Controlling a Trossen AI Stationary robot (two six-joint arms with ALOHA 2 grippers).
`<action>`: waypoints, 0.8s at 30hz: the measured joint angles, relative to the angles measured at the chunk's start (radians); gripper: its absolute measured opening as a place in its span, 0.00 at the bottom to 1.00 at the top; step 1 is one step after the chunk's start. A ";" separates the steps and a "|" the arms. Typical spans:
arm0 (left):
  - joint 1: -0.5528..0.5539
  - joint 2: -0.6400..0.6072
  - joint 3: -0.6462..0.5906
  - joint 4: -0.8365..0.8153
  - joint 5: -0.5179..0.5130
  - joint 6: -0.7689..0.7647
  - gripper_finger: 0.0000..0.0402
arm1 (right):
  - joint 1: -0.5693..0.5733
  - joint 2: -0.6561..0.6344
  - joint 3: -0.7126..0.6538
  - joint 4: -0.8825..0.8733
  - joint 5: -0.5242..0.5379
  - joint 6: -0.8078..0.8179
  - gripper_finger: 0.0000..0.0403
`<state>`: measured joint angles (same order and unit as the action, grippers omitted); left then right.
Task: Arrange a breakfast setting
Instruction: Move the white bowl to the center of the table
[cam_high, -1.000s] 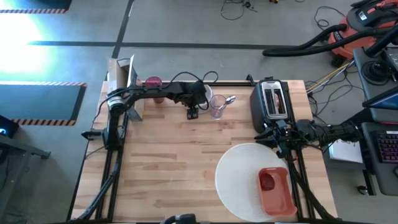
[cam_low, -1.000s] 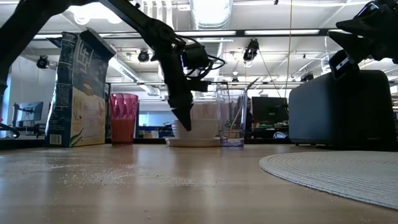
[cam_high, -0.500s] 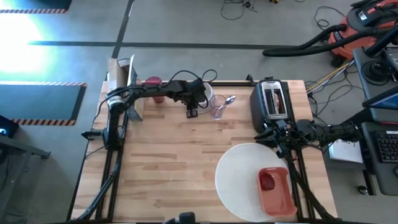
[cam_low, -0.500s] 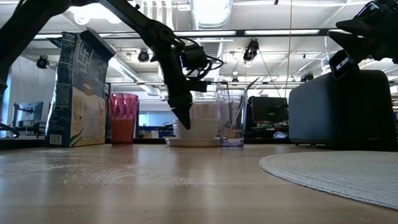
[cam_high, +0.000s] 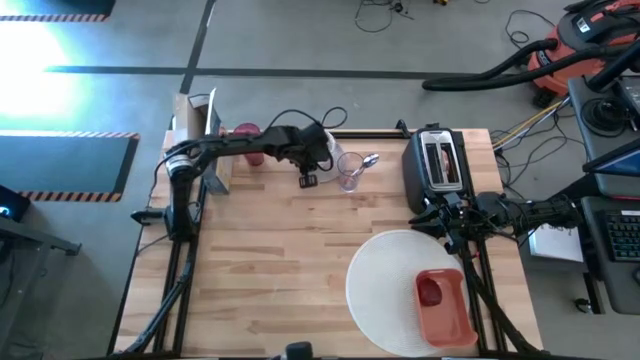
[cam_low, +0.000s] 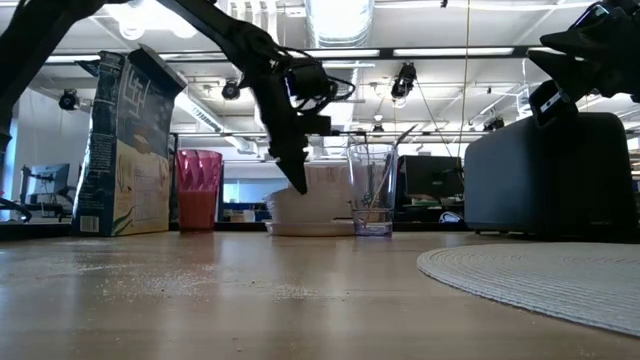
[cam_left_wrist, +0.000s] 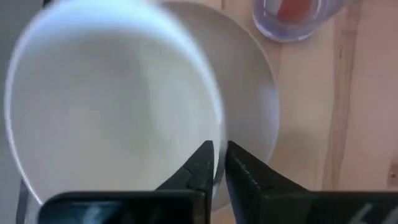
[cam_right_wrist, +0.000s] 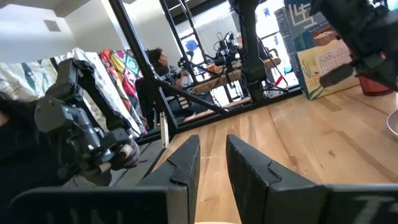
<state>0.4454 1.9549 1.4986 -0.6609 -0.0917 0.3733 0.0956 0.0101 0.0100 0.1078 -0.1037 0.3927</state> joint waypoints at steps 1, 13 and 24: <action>0.000 -0.008 0.000 -0.003 0.000 -0.009 0.01 | 0.000 0.000 0.000 0.000 0.000 0.000 0.17; -0.004 -0.024 0.090 -0.204 -0.001 -0.193 0.00 | 0.000 0.000 0.000 0.000 0.000 0.000 0.17; -0.068 -0.024 0.103 -0.388 0.065 -0.358 0.00 | 0.000 0.000 0.000 0.000 0.000 0.000 0.17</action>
<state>0.3773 1.9312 1.6020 -1.0486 -0.0270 0.0151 0.0958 0.0100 0.0101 0.1078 -0.1040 0.3927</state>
